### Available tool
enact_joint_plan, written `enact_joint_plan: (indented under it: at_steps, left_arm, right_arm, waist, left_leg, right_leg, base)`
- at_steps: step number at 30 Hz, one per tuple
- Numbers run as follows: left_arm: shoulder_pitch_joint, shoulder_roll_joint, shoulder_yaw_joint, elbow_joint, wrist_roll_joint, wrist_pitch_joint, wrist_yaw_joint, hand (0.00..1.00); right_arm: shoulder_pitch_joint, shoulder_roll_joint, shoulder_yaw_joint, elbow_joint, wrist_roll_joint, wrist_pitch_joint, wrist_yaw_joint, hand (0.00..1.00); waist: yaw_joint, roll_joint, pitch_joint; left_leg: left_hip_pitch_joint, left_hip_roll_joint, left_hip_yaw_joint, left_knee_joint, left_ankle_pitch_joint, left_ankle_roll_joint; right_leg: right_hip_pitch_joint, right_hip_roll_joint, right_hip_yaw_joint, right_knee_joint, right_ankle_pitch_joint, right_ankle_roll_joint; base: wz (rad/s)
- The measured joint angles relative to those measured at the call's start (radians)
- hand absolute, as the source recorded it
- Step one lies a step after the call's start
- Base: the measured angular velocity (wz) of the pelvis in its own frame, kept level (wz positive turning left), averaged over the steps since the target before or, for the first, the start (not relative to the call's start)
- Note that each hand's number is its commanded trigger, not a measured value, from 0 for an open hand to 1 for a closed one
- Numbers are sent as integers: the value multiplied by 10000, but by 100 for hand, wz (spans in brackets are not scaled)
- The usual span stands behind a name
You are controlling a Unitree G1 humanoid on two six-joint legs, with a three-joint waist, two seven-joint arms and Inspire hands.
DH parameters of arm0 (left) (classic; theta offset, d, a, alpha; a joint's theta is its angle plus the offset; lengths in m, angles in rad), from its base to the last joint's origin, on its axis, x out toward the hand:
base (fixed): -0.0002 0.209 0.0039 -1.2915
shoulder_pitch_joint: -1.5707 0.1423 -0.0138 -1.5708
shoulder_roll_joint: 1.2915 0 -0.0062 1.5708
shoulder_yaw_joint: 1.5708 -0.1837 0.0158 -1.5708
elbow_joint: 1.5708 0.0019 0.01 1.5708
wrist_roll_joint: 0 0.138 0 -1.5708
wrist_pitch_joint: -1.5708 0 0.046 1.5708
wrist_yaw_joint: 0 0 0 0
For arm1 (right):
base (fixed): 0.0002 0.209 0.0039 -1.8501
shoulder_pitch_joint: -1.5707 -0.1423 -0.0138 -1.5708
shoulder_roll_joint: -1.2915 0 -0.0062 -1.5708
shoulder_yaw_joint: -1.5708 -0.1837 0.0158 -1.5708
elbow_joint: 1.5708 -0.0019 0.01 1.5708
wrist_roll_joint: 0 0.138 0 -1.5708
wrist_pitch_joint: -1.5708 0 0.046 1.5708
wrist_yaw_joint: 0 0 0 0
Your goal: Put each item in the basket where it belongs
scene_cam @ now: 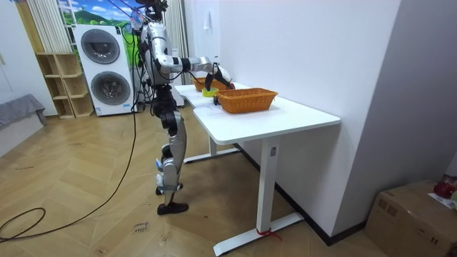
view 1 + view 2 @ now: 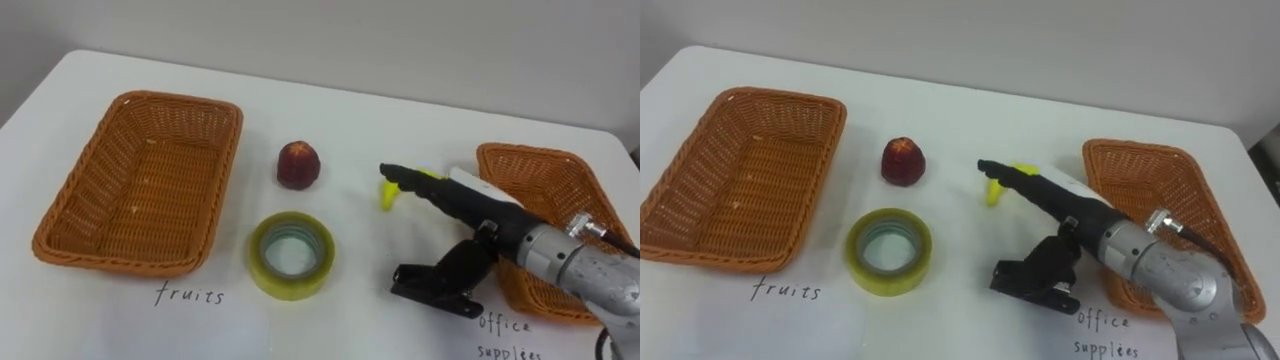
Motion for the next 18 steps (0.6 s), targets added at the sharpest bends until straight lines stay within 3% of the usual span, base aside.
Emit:
enact_joint_plan:
  at_steps: [18]
  left_arm:
    - [-62, 3, -33, -273, -11, 77, -90, 0]
  right_arm:
    - [36, 208, 221, 549, -106, 143, 445, 0]
  waist:
    - [-1, 50, 0]
  left_leg:
    - [-6, -2, -23, 18, 2, 3]
  right_leg:
    - [8, 7, 3, -3, 0, 0]
  base:
    - [0]
